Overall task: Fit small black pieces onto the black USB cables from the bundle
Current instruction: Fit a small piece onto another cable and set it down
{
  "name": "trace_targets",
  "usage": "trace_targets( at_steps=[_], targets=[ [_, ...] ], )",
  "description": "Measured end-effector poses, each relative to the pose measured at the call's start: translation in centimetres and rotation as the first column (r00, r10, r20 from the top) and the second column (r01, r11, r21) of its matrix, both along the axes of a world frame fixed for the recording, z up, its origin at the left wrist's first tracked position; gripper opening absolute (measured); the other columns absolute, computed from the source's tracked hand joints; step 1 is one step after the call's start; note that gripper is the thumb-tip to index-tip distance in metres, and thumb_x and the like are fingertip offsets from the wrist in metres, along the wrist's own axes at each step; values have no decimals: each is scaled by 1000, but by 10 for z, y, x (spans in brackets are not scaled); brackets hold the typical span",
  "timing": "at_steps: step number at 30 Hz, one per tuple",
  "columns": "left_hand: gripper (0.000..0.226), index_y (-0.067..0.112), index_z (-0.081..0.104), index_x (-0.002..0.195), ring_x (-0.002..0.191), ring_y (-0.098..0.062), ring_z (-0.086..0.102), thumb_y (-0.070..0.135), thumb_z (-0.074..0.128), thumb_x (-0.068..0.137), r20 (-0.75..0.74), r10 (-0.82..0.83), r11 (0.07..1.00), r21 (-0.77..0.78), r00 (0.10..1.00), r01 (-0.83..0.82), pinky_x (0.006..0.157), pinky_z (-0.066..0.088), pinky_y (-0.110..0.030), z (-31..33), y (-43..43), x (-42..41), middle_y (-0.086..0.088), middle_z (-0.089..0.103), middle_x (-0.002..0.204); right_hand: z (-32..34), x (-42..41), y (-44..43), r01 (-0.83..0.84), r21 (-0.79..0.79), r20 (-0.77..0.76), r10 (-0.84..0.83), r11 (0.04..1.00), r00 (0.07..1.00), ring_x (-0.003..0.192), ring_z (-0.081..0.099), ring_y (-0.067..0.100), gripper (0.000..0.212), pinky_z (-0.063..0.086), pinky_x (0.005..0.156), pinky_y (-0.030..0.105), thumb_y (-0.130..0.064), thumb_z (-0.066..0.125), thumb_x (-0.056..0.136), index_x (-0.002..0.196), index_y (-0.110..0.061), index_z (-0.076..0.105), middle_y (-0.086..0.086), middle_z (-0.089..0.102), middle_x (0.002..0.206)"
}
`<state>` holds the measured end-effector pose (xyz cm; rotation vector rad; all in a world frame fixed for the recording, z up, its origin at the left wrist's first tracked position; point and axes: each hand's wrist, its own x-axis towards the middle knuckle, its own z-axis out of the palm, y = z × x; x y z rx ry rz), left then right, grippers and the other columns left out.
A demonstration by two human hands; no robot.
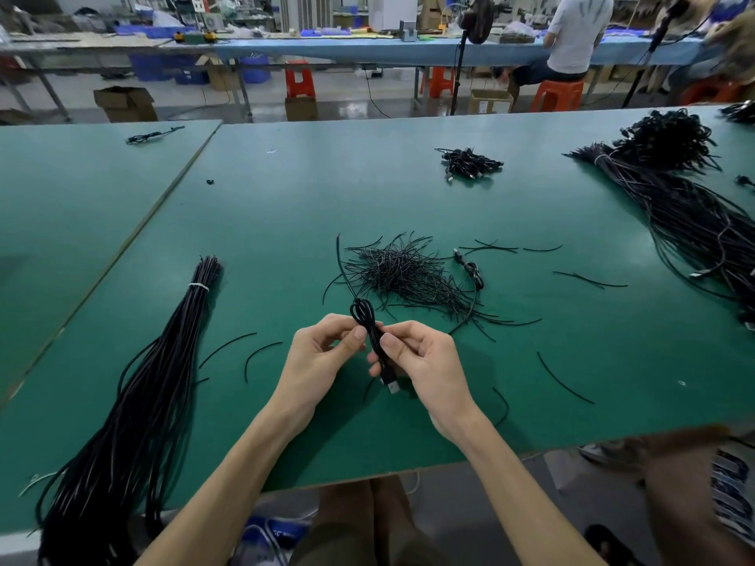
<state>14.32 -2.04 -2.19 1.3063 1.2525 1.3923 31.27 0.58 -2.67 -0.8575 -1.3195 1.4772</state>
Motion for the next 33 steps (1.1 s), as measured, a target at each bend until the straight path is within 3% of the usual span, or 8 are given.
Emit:
trace_targets(
  at_steps=[2, 4, 9, 12, 17, 23, 28, 33],
  targets=[
    [20, 2, 76, 110, 90, -27, 64, 12, 65, 97, 33, -3, 1000, -6, 999, 4, 92, 51, -43, 0, -1, 0, -14, 73, 97, -1, 1, 1, -15, -24, 1, 15, 1000, 1000, 67, 73, 24, 11, 54, 57, 22, -8, 64, 101, 106, -1, 71, 14, 77, 82],
    [21, 3, 75, 113, 86, -26, 64, 12, 64, 98, 36, -22, 1000, -12, 999, 23, 90, 52, -43, 1, -2, 0, -10, 71, 91, -2, 0, 2, -21, -25, -7, 21, 999, 1000, 68, 73, 24, 12, 57, 61, 24, -10, 65, 100, 106, -1, 72, 14, 77, 83],
    [15, 7, 78, 105, 75, -6, 61, 15, 65, 99, 13, 14, 1000, 1, 1000, -14, 72, 47, -15, -1, 1, 2, -4, 69, 92, -1, -4, 0, -32, 24, 55, 31, 999, 998, 72, 73, 18, 14, 57, 66, 23, -22, 73, 96, 104, -10, 72, 6, 77, 84],
    [12, 9, 78, 100, 78, -5, 60, 16, 68, 97, -3, 44, 999, -15, 999, -44, 73, 46, -16, -4, 2, 0, -5, 69, 99, -3, -7, -2, -1, 55, 175, -9, 998, 984, 70, 73, 16, 19, 54, 56, 24, -27, 80, 90, 104, -17, 72, 4, 77, 83],
    [8, 12, 78, 95, 74, -4, 62, 14, 70, 96, -18, 70, 997, -34, 997, -71, 72, 48, -17, -5, 2, -1, -5, 69, 95, -6, -10, -4, -7, 134, 263, -29, 991, 964, 66, 70, 12, 16, 52, 54, 26, -23, 66, 102, 111, -14, 76, -1, 74, 77],
    [6, 7, 72, 88, 68, -1, 61, 10, 72, 93, -32, 68, 996, -46, 997, -70, 66, 47, -13, -7, 3, -2, 7, 69, 74, -6, -10, -5, -17, 215, 384, -69, 976, 921, 60, 67, 12, 30, 50, 51, 24, -21, 51, 108, 91, -7, 71, 3, 72, 74],
    [14, 4, 72, 94, 74, -7, 66, 18, 73, 94, 27, 52, 997, -61, 998, -50, 72, 49, -17, -3, 0, 0, -2, 72, 81, -5, -8, -3, -44, 194, 344, -26, 980, 938, 58, 62, 14, 30, 50, 56, 26, -22, 48, 110, 91, -12, 69, 5, 69, 73],
    [21, 6, 75, 114, 93, -20, 67, 15, 61, 102, 34, -39, 994, -100, 999, 42, 98, 51, -39, 4, 0, 3, -14, 67, 103, -4, -9, -4, -71, 182, 336, 6, 981, 942, 59, 57, 13, 28, 47, 59, 26, -27, 45, 111, 93, -22, 66, -3, 64, 70]
  ],
)
